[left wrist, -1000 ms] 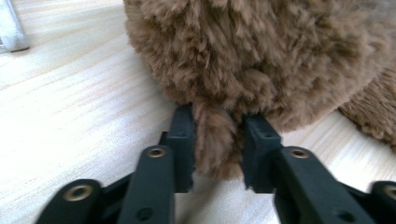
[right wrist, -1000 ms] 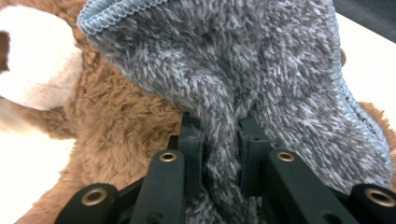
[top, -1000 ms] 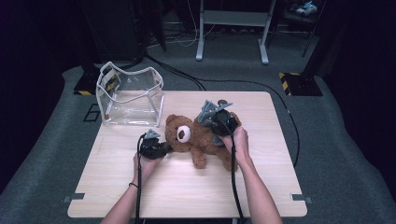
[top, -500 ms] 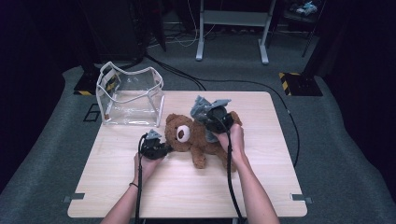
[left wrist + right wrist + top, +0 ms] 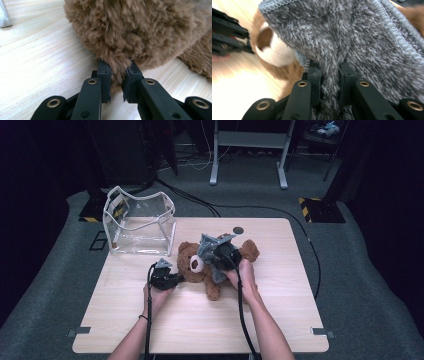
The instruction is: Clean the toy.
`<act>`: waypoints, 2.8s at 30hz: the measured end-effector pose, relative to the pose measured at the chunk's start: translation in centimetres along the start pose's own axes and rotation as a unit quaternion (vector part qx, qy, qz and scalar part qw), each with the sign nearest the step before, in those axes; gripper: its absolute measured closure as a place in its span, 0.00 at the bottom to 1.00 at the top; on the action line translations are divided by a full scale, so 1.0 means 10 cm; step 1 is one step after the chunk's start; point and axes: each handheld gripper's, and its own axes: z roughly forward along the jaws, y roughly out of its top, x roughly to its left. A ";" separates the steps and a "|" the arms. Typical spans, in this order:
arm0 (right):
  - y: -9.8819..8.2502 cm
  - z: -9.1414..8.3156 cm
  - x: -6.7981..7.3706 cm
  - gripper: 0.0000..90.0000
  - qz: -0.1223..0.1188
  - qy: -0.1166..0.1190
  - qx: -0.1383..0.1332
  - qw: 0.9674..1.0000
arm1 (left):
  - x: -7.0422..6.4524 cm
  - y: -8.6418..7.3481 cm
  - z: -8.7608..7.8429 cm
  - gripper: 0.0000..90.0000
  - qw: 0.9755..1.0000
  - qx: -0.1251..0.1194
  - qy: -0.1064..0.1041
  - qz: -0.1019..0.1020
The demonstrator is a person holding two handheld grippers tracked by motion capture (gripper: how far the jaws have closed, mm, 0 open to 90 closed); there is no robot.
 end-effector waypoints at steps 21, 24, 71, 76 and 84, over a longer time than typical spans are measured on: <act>0.11 0.03 0.41 0.84 -0.048 0.014 0.005 0.999 | 0.04 -0.01 -0.03 0.87 1.000 -0.017 -0.018 -0.015; 0.12 0.14 0.29 0.84 -0.026 0.000 0.011 1.000 | 0.06 -0.02 -0.05 0.82 0.999 -0.023 -0.030 -0.020; -0.09 -0.12 -0.08 0.83 0.035 0.004 0.018 0.999 | 0.02 0.00 -0.03 0.99 0.998 -0.045 -0.025 -0.021; -0.22 -0.32 -0.27 0.83 0.049 -0.042 0.031 0.997 | 0.02 0.00 -0.03 0.99 0.998 -0.044 -0.027 -0.022; -0.22 -0.43 -0.54 0.82 0.070 -0.066 0.005 0.995 | 0.05 0.00 -0.04 0.80 0.998 -0.046 -0.039 -0.025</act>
